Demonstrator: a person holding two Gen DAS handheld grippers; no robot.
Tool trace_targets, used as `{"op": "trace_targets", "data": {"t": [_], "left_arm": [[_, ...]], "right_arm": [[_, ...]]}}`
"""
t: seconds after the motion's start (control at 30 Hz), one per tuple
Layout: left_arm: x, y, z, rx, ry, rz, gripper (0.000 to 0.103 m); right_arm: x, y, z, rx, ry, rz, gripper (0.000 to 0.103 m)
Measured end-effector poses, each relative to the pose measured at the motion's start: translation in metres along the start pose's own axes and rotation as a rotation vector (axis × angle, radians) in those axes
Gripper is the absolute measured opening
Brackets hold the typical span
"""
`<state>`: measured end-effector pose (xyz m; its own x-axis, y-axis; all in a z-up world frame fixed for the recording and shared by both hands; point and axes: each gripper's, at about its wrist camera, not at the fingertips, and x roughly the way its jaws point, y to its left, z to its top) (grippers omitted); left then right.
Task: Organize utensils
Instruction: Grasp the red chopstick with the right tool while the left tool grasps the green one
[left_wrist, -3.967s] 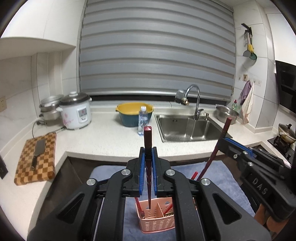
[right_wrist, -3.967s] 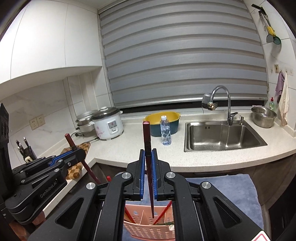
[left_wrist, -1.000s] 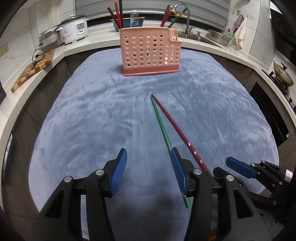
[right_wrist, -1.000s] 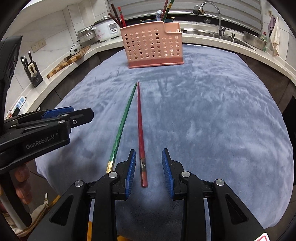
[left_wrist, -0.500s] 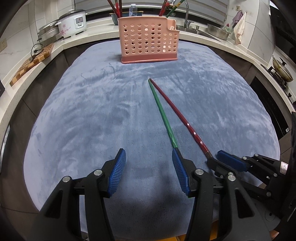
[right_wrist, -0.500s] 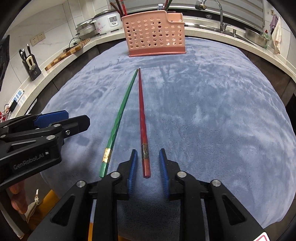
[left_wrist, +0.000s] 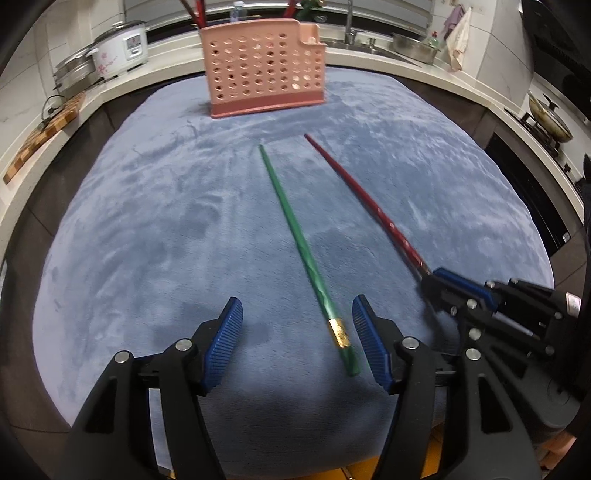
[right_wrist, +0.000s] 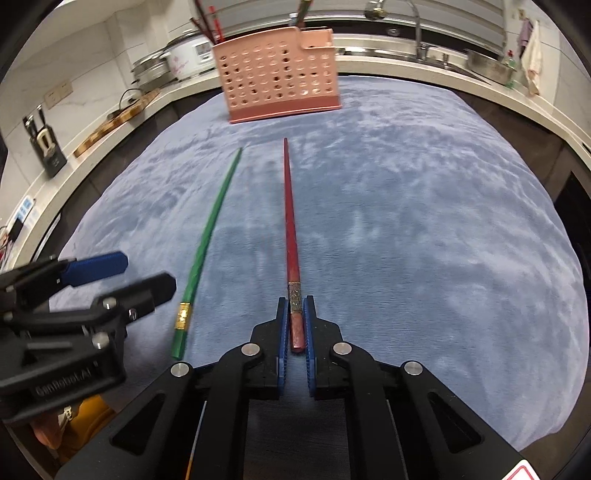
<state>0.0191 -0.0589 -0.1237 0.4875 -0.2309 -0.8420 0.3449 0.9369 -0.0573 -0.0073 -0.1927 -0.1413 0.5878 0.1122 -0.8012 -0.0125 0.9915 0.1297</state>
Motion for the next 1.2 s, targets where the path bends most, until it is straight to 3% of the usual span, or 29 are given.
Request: {"op": "trace_targets", "data": {"t": [0.33,0.5,0.63,0.83,1.2], "left_arm": [[0.015,-0.003,-0.009,-0.029,0.068,-0.051,0.058],[0.018,-0.003,-0.013,-0.028,0.079,-0.043,0.054],[0.018,-0.002,-0.014,-0.027,0.079,-0.034,0.044],[0.015,-0.002,-0.013,-0.016,0.074,-0.042,0.01],[-0.02,0.001,0.01,0.005,-0.051,0.017,0.008]], "right_arm": [[-0.003,-0.009,-0.003,0.023,0.0,-0.002,0.008],[-0.003,-0.008,-0.004,0.02,0.002,0.0,0.007],[-0.003,-0.006,-0.004,0.015,0.002,0.002,0.007],[-0.003,-0.005,-0.004,0.013,0.0,0.005,0.007],[-0.027,-0.001,0.014,0.011,-0.062,0.027,0.007]]}}
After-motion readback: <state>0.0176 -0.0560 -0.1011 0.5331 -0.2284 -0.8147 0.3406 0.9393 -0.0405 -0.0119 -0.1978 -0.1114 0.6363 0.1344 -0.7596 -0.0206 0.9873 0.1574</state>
